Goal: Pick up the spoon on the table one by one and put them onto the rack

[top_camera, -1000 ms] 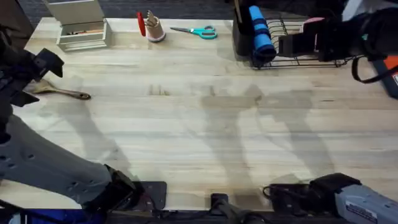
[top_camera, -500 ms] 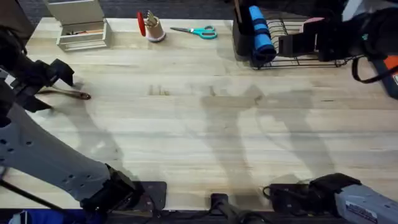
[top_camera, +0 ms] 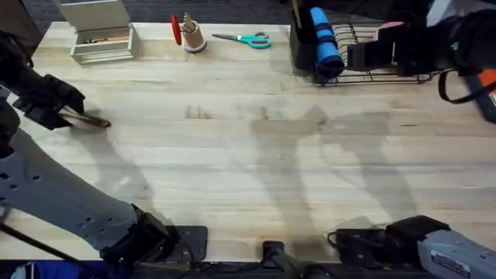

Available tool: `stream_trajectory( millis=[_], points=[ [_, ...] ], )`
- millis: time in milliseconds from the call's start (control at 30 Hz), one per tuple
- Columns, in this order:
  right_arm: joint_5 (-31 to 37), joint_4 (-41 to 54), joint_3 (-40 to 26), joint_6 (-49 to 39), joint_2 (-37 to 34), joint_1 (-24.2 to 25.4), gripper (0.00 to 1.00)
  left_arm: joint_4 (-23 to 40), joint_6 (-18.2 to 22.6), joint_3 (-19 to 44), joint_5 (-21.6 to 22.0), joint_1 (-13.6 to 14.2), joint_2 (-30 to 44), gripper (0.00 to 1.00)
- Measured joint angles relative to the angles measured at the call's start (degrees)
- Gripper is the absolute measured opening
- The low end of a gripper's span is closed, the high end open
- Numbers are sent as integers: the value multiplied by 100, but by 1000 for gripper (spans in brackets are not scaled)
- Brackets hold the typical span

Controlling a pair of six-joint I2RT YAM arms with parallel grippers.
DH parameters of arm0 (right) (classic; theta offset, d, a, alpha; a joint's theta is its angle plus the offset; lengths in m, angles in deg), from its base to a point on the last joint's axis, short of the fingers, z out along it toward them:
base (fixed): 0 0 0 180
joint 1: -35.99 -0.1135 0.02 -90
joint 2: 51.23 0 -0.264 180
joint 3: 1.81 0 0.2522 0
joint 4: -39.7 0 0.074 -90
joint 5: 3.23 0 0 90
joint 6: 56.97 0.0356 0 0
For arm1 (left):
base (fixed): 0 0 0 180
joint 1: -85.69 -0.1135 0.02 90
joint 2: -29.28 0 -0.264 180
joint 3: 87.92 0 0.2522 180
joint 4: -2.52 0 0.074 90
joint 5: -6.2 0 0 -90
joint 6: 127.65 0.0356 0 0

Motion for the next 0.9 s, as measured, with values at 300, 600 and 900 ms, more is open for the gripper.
stream_trajectory(
  millis=[300, 600, 900],
  points=[
    [0, 1, 0, 0, 2, 0, 992, 19, 134, 16, 7, 0, 0, 57],
    [0, 0, 0, 2, 0, 0, 992, 355, 229, 220, -1, 0, 91, 42],
    [0, 2, 0, 0, 0, 0, 992, 1451, 255, 778, -2, 0, 363, 43]
  ],
)
